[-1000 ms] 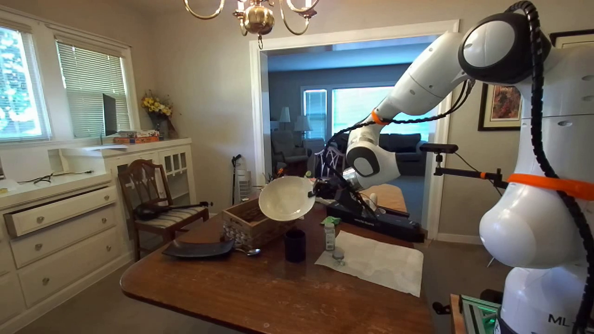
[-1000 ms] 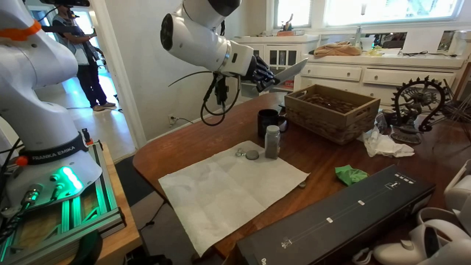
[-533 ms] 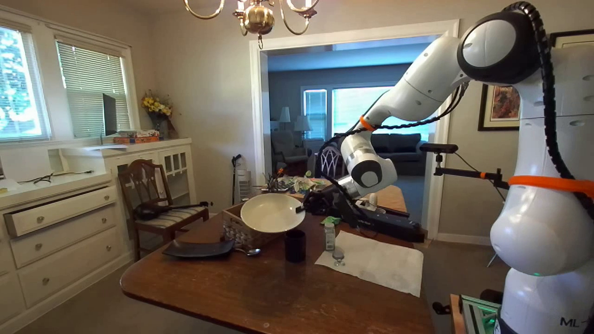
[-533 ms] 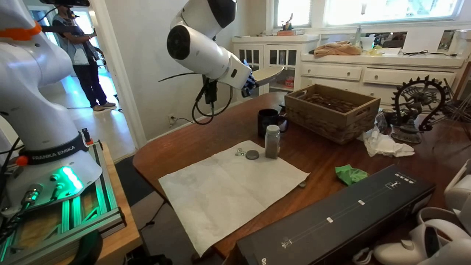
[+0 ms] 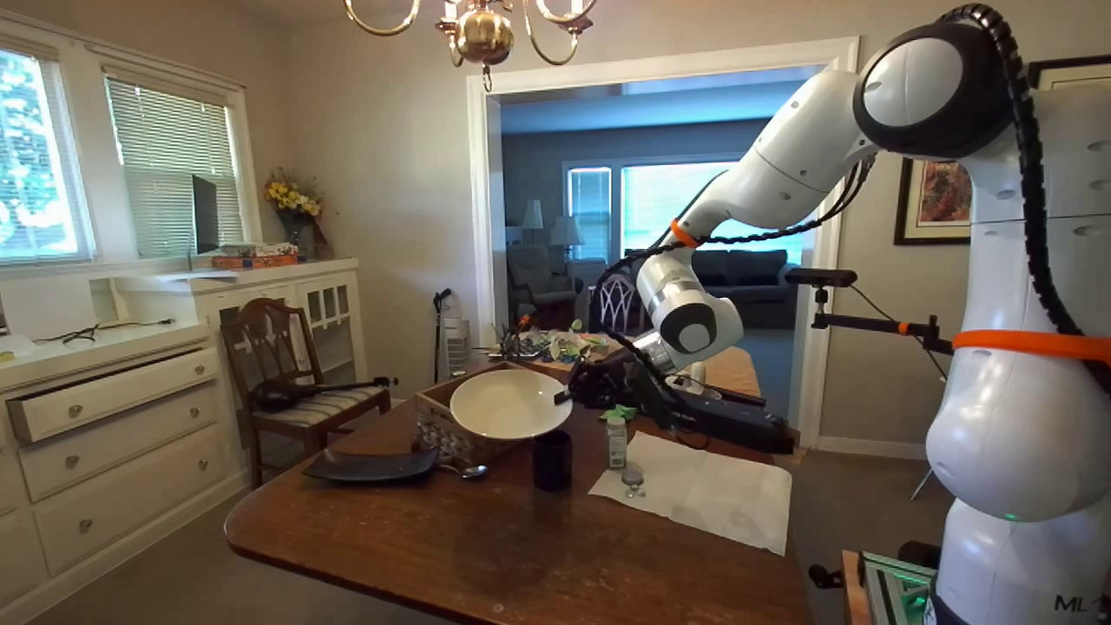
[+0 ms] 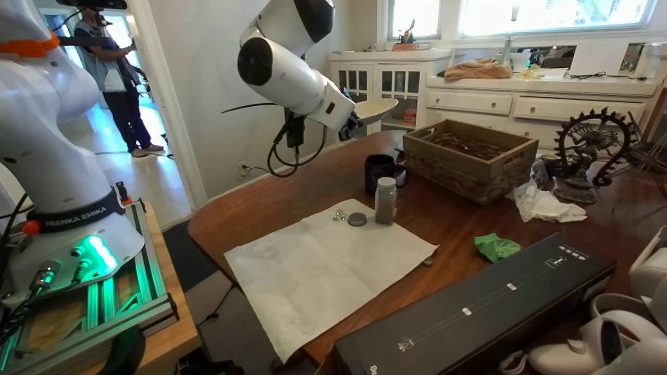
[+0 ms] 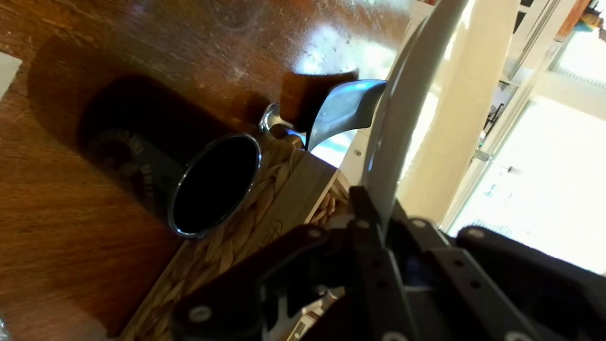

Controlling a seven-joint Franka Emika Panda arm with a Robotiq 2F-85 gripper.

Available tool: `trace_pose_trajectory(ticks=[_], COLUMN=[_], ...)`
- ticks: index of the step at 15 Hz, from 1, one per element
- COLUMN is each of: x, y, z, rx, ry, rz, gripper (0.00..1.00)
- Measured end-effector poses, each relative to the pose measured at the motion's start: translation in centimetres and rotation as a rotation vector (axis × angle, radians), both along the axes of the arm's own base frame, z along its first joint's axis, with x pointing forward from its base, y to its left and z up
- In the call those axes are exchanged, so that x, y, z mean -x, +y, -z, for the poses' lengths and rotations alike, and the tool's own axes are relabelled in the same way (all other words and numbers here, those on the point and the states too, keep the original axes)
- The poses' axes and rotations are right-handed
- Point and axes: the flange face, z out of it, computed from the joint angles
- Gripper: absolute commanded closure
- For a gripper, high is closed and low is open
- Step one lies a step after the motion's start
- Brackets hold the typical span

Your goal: Move the black cup to the right then pour the glass beads on the plate into it

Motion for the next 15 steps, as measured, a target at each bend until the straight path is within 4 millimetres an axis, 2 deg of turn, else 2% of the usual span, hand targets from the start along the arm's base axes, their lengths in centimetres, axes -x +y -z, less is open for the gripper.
trace_pose_trajectory(ticks=[1, 5, 9, 11, 15], x=[0.0, 0.2, -0.9, -2.1, -4.4], y=[0.0, -0.5, -1.2, -0.8, 1.3], z=[0.0, 0.6, 2.9, 4.4, 6.8], rx=[0.000, -0.001, -0.022, -0.025, -0.018], ry=[0.000, 0.020, 0.119, 0.180, 0.236], rz=[0.000, 0.009, 0.012, 0.006, -0.058], gripper=[0.98, 0.98, 0.98, 0.98, 0.98])
